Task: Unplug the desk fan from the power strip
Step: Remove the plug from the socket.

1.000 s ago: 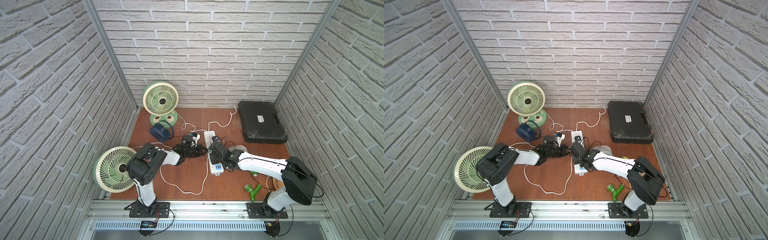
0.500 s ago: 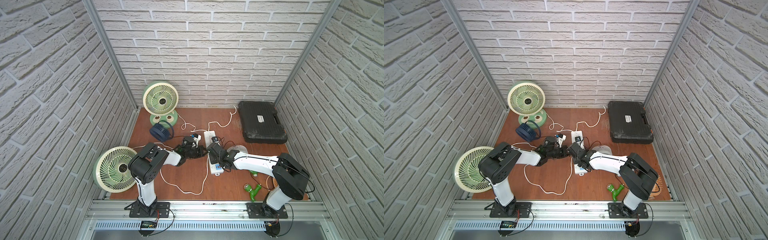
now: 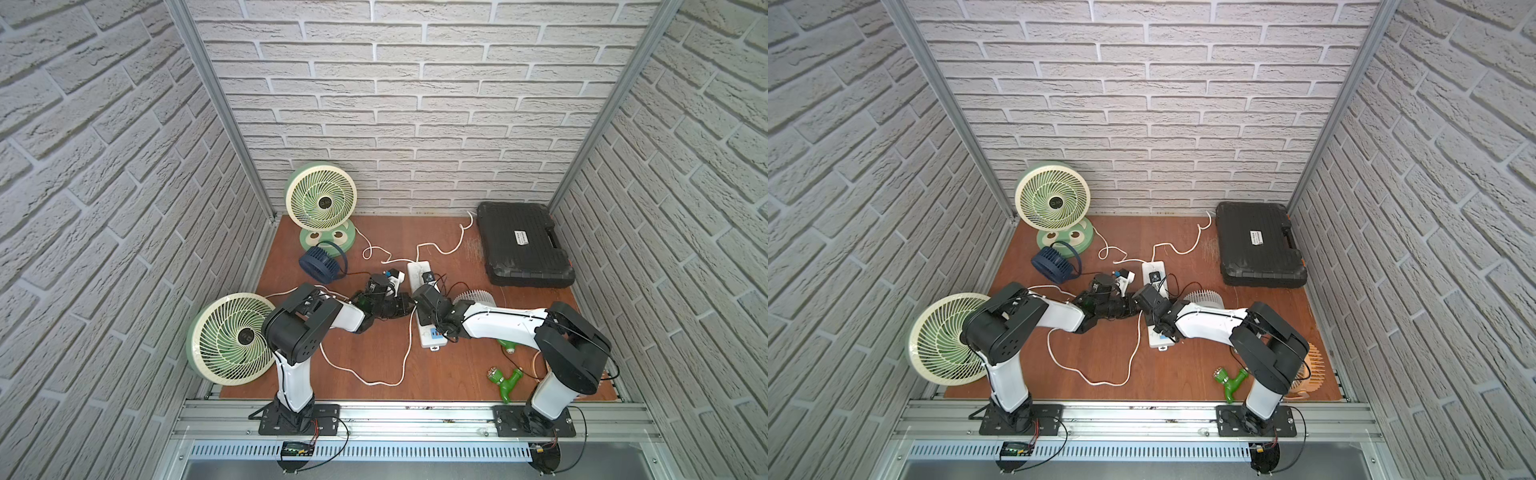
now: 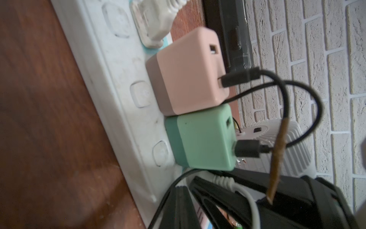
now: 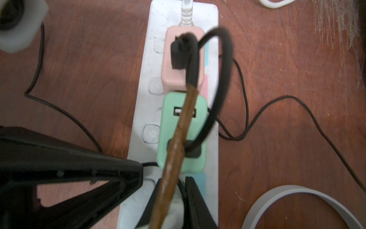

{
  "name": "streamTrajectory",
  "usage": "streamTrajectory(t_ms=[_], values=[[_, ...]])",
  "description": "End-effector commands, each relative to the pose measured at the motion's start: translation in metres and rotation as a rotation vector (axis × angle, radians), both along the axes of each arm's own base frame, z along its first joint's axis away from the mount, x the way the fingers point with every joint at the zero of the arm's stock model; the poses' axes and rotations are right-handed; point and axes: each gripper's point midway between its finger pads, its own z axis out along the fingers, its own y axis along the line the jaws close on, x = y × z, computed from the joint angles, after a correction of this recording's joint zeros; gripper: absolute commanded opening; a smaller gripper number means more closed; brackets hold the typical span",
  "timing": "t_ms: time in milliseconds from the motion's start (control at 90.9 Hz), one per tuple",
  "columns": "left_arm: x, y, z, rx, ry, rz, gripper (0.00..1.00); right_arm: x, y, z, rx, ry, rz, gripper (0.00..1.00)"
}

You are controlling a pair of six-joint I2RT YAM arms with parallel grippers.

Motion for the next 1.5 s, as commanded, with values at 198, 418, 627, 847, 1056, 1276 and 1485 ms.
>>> streamTrajectory(t_ms=[198,418,627,847,1056,1276,1485], values=[[0.004,-0.009,0.004,-0.024,-0.022,-0.014,0.00,0.011,0.005,0.002,0.032,-0.053,-0.009,0.06],[0.003,-0.009,-0.004,-0.009,-0.001,-0.008,0.00,0.009,0.008,0.004,0.019,-0.058,0.002,0.03],[0.003,-0.007,-0.010,0.009,0.018,0.001,0.00,0.009,0.006,0.008,-0.018,-0.081,-0.028,0.03],[0.000,-0.004,-0.014,0.027,0.028,0.003,0.00,0.009,0.009,-0.001,0.127,-0.017,-0.024,0.03],[0.000,-0.002,-0.017,0.035,0.038,0.007,0.00,0.008,0.012,0.008,0.020,-0.056,-0.026,0.03],[0.000,-0.002,-0.019,0.040,0.044,0.006,0.00,0.007,0.014,0.010,0.139,-0.030,-0.021,0.03],[-0.001,-0.002,-0.020,0.042,0.048,0.005,0.00,0.007,0.007,0.017,0.050,-0.064,-0.047,0.03]])
